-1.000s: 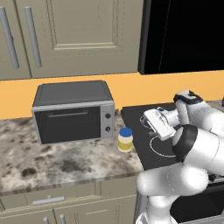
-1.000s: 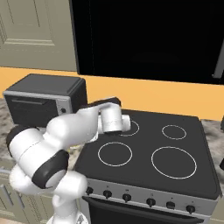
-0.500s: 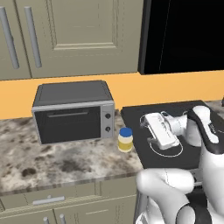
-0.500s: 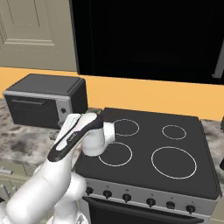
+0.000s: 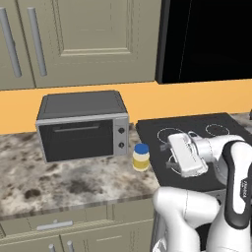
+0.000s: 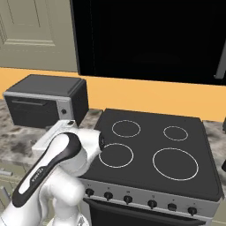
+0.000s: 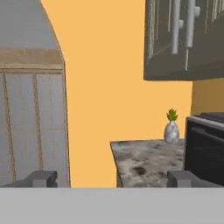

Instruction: Collect the paprika, mayonnaise, and shaker from the cabinet and place them next to the stove.

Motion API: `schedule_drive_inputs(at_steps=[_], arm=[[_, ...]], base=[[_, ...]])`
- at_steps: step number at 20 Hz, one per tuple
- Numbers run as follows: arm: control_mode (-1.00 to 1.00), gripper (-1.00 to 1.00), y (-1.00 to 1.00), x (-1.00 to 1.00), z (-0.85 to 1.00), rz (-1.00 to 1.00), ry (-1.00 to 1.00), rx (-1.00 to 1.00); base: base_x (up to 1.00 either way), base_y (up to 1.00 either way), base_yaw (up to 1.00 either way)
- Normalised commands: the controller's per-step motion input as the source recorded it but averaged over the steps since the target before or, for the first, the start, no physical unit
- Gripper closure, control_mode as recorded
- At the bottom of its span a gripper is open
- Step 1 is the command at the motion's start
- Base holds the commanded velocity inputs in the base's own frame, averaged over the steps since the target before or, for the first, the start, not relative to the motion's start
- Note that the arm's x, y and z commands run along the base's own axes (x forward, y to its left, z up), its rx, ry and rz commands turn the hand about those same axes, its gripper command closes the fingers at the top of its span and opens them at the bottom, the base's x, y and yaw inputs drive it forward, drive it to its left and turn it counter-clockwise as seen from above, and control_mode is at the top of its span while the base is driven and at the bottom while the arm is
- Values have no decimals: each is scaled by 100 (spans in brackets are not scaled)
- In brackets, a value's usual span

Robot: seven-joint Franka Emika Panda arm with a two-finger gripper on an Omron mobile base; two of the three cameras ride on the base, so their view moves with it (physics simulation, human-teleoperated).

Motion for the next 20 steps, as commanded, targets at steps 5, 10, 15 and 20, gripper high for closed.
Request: schedule_drive_inputs(at_steps=[5,10,15,20], arm=[[-100,-100,61,-88,0,-35,9,0],[-100,-100,73,-73,-19,-32,8,-8],[-100,-100,41,-65,-51,-19,0,-9],[100,-100,20,-52,-33,-4,0,-4]], base=[[0,0,0],[0,0,0],[0,0,0],[-40,23,0]])
